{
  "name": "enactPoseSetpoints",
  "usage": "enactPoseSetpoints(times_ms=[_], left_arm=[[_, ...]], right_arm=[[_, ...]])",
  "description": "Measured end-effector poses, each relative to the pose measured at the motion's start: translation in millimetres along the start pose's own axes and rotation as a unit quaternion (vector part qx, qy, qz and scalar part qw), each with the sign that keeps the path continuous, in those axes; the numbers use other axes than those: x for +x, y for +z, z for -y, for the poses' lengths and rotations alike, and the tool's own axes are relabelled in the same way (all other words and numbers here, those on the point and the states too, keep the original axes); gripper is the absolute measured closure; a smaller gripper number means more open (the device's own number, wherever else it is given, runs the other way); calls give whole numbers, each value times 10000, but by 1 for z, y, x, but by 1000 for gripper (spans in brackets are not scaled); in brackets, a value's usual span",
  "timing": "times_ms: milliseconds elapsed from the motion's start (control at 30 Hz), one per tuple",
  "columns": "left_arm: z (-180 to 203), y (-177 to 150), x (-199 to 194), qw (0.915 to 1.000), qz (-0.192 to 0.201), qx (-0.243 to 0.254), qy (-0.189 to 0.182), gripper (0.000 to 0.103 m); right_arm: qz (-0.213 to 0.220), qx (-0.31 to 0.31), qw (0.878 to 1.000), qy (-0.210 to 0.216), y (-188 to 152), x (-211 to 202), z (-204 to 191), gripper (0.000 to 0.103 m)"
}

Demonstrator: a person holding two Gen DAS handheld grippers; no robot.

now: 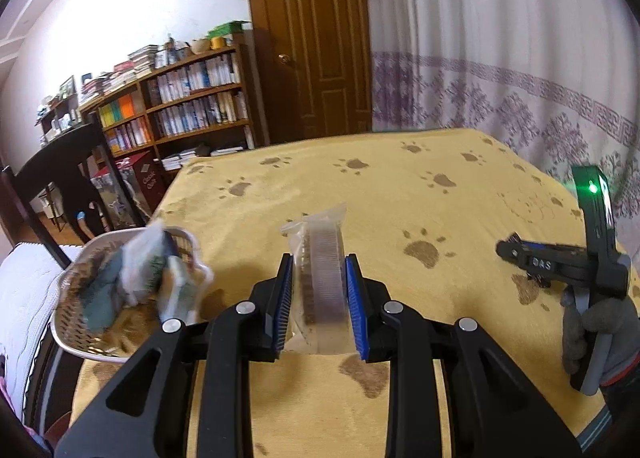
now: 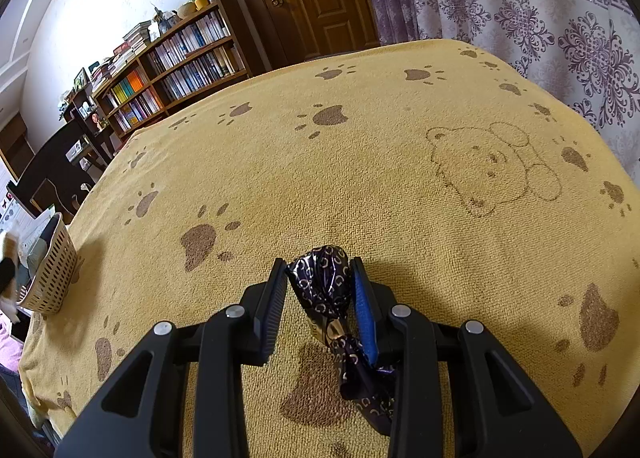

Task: Organize snacks
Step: 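Carry the clear packet into the basket and open the left gripper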

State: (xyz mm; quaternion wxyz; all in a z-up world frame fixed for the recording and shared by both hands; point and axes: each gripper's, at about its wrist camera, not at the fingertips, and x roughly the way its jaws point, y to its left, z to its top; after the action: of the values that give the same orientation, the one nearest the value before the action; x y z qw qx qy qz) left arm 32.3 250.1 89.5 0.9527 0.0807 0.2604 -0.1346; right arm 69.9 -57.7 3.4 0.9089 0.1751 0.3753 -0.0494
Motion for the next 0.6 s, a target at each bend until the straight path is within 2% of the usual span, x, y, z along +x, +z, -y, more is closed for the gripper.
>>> enactPoseSetpoints(times_ms=[200,433,600], left_arm=[[-49,0,-8,9984,59,-373,426,77],[-110,-9,-8,9915,-11,-912,931,77],[-147,-16,5,9852,-119,-1333,1068,77]], right_arm=[[3,-3,10000,-1,0,0,0,70],[5,-6,10000,-2,-1,0,0,70],[7,-10,10000,1,-1,0,0,70]])
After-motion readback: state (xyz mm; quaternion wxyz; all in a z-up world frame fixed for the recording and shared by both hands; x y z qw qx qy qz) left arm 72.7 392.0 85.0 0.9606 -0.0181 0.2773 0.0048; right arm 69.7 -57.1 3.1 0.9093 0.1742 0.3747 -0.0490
